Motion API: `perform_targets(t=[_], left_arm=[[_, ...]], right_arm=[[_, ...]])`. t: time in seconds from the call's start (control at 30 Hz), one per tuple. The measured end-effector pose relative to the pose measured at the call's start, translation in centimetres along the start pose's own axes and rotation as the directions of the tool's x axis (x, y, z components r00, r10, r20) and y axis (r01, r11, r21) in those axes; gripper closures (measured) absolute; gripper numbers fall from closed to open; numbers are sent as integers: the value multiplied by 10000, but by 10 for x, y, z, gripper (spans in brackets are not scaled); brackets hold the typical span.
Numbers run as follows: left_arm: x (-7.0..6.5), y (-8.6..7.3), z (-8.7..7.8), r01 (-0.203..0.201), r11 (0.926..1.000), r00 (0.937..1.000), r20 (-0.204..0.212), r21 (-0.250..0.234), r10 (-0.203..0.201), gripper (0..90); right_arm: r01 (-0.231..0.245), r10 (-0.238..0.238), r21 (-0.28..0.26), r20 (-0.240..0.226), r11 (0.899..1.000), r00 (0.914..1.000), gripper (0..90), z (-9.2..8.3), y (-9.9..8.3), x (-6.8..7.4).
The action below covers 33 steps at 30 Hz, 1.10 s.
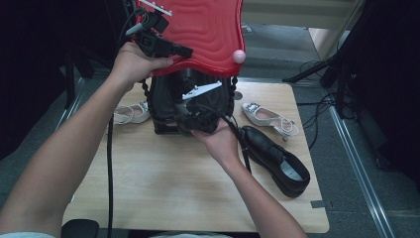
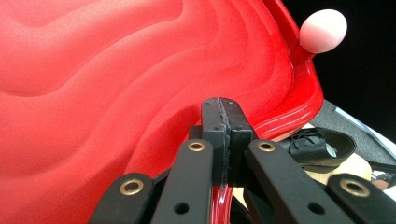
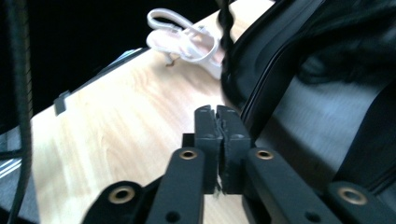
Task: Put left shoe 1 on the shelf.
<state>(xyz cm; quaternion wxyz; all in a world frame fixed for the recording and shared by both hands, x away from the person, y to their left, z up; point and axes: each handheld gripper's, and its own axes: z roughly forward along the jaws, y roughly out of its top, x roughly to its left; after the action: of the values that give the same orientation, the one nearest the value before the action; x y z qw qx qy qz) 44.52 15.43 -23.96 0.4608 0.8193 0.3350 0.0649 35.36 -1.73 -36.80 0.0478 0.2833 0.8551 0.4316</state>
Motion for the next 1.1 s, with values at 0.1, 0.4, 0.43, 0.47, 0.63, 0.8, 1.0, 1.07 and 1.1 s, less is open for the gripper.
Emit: perform_targets(t=[0.1, 0.4, 0.43, 0.47, 0.63, 0.8, 1.0, 1.07, 1.1], left_arm=[[0, 0, 0, -4, 10000, 10000, -7, 6, 4, 900], [-1, 0, 0, -16, 10000, 10000, -73, 18, 16, 900], [-1, 0, 0, -8, 10000, 10000, -73, 24, 9, 900], [-1, 0, 0, -3, 10000, 10000, -82, 31, 4, 900], [-2, 0, 0, 48, 10000, 9999, -93, 33, -48, 900], [-2, 0, 0, 122, 9999, 9999, -88, 56, -121, 900], [-2, 0, 0, 135, 9999, 9999, -85, 14, -135, 900], [-1, -1, 0, 131, 9999, 9999, -88, -7, -131, 900], [-2, -1, 0, 136, 9999, 9999, -86, -29, -136, 900]], right_arm=[[169, -164, 240, -209, 9996, 9996, 900, -3, -17, 4], [-89, 91, 743, -22, 9972, 10000, 900, 6, -52, -8], [-85, 79, 773, 82, 9970, 9999, 900, 7, -53, -10], [-140, 125, 793, 191, 9967, 9997, 900, 8, -53, -12], [-157, 155, 862, 39, 9962, 9999, 900, 8, -50, -19], [29, -36, 1079, 66, 9942, 10000, 900, 8, -44, -19], [159, -205, 1052, 432, 9943, 9989, 900, 13, -28, -22], [-43, 9, 974, 345, 9952, 9994, 900, 16, -24, -25], [-20, -16, 944, 377, 9955, 9993, 900, 17, -22, -26]])
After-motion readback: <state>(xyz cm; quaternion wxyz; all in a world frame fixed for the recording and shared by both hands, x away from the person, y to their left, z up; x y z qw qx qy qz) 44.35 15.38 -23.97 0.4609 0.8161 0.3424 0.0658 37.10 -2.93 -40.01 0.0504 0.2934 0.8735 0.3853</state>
